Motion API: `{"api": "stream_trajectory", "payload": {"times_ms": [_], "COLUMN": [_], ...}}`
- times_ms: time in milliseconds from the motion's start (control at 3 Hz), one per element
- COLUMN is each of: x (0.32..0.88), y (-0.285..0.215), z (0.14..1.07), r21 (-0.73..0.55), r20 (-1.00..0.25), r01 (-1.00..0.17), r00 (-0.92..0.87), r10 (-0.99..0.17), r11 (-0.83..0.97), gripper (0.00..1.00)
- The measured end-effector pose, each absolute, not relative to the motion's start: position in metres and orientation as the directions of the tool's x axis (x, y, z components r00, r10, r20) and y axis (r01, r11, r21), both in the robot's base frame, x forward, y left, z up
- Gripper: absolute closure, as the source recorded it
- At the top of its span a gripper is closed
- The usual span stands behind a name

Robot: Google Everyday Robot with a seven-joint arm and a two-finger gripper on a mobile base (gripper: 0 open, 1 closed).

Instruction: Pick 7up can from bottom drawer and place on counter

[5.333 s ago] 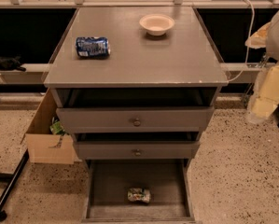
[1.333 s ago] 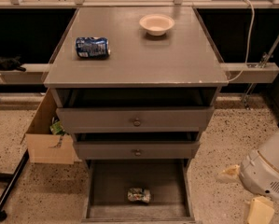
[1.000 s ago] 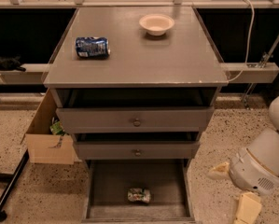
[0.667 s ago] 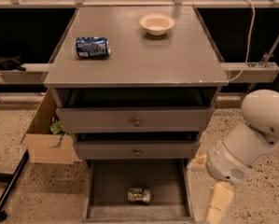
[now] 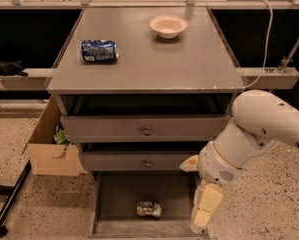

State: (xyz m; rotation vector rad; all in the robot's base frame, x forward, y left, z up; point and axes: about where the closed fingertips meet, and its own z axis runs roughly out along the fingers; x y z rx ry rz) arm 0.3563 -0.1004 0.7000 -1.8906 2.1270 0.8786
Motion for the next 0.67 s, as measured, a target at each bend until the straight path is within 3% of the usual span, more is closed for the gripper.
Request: {"api": "stream_trajectory", "payload": {"times_ms": [667], "x": [0.3607], "y": [-0.1016], "z": [0.7005], "r21": [0.31], "r20": [-0.515], "r01": [-0.95], "r00": [-0.201], "r10": [-0.833], "r11": [0.037], "gripper": [0.0]}}
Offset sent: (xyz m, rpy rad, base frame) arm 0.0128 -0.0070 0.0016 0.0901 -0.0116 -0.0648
